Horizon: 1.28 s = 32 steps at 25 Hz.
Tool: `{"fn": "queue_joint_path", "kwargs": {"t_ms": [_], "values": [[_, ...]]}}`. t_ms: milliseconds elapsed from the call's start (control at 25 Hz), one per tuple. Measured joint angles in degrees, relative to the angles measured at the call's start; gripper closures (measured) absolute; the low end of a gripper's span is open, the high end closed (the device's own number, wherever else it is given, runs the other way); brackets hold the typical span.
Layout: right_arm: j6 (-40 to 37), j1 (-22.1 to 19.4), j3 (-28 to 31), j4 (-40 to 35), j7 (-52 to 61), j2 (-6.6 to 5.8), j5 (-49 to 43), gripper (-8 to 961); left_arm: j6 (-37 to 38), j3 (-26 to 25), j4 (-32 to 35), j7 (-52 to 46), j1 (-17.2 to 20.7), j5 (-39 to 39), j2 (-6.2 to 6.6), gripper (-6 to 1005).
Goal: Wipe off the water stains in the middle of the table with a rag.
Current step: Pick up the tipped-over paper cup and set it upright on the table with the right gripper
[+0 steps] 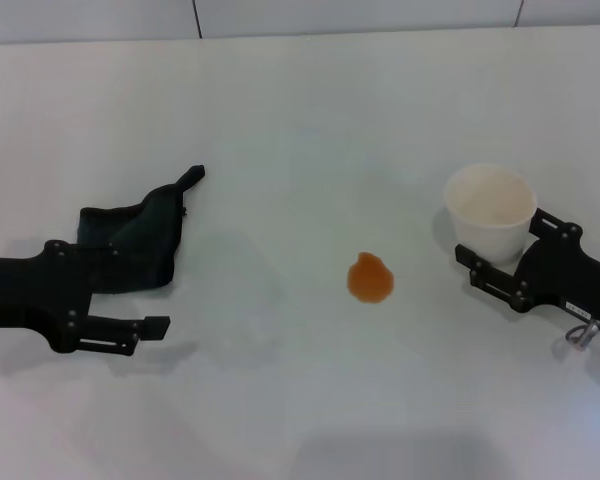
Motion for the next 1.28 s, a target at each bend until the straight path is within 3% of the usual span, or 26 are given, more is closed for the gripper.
{"fn": "queue_joint_path", "kwargs": {"t_ms": [720, 920, 1280], "values": [[0.53, -0.59, -0.29, 0.51, 2.26, -0.40, -0.23, 256, -0.42, 0.12, -0.25, 0.00, -0.67, 0.03, -0.24, 122], [0.31, -0.59, -0.66, 0.22, 3.32, -0.54, -0.39, 97, -0.39, 0.12, -0.25, 0.05, -0.69, 0.13, -0.27, 122], [0.57, -0.66, -0.80, 0.03, 4.86, -0.84, -0.95, 100, -0.37, 0.12, -0.23, 0.37, -0.54, 0.14, -0.16, 122]]}}
